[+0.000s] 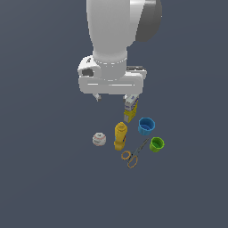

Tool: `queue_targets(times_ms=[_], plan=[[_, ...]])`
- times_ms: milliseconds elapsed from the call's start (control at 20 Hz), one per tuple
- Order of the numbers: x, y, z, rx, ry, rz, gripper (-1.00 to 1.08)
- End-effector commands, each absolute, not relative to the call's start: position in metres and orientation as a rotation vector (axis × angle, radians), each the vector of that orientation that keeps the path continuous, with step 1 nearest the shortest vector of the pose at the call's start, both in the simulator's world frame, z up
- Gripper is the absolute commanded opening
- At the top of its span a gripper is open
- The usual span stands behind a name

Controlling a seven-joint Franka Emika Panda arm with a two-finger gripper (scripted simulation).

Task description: Pick up a designated object from a clutter of objects.

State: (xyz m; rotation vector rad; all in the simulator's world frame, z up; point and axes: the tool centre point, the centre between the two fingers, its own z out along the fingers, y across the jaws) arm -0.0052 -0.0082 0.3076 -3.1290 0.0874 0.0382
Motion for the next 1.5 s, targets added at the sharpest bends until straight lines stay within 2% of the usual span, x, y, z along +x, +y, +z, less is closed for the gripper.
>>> queue_targets(times_ms=[0, 400, 850, 1450], plan=[[-0.005, -0.008, 0.308, -3.129, 0.087, 0.038, 1.00], [-0.001, 0.015, 0.307, -3.137, -0.016, 0.051, 1.00], [0.002, 0.020, 0.303, -3.138, 0.001, 0.050, 1.00], [0.027, 0.058, 0.264, -3.142, 0.184, 0.039, 1.00]])
